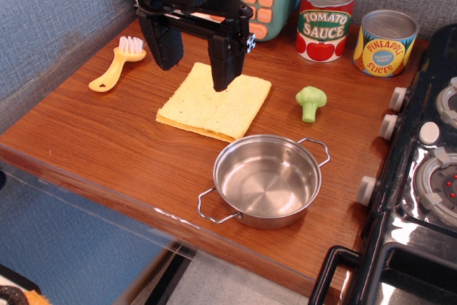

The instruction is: Pick up the napkin and put it next to the pot.

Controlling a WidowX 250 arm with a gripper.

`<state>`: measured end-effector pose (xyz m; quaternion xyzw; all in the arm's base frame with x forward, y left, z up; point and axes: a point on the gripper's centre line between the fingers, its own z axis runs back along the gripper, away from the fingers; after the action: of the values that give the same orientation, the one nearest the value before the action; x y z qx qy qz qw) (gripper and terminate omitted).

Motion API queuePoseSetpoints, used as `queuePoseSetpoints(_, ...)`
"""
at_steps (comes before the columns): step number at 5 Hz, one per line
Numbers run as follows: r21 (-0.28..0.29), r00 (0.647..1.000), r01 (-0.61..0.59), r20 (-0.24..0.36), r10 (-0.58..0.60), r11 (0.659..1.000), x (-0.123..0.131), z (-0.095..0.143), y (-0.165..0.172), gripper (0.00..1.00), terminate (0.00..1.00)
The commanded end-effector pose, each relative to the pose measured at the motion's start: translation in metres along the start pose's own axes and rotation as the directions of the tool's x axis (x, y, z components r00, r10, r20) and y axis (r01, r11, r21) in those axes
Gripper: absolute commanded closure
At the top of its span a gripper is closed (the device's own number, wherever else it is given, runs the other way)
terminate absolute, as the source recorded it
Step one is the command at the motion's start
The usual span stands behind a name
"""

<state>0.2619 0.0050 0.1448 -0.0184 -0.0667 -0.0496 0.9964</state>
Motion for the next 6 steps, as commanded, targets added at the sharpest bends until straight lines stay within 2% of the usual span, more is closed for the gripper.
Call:
queuePoseSetpoints(1,0.0,1.0,0.0,0.0,0.0,1.0,0.0,0.0,0.0,0.0,0.0)
queuePoseSetpoints(2,-0.048,1.0,-0.023,-0.017,0.022,0.999,0.019,-0.014,0.021,0.0,0.0)
queuePoseSetpoints(3,-0.035,0.999,-0.047,-0.014,0.047,0.998,0.042,-0.026,0.036,0.0,0.0)
queuePoseSetpoints(4,0.08,0.998,-0.058,0.039,0.055,0.995,0.068,-0.045,0.055,0.0,0.0)
queuePoseSetpoints(5,0.152,0.986,-0.15,0.095,0.136,0.977,0.082,-0.071,0.066,0.0,0.0)
queuePoseSetpoints(6,0.152,0.975,-0.211,0.096,0.198,0.966,0.084,-0.094,0.073,0.0,0.0)
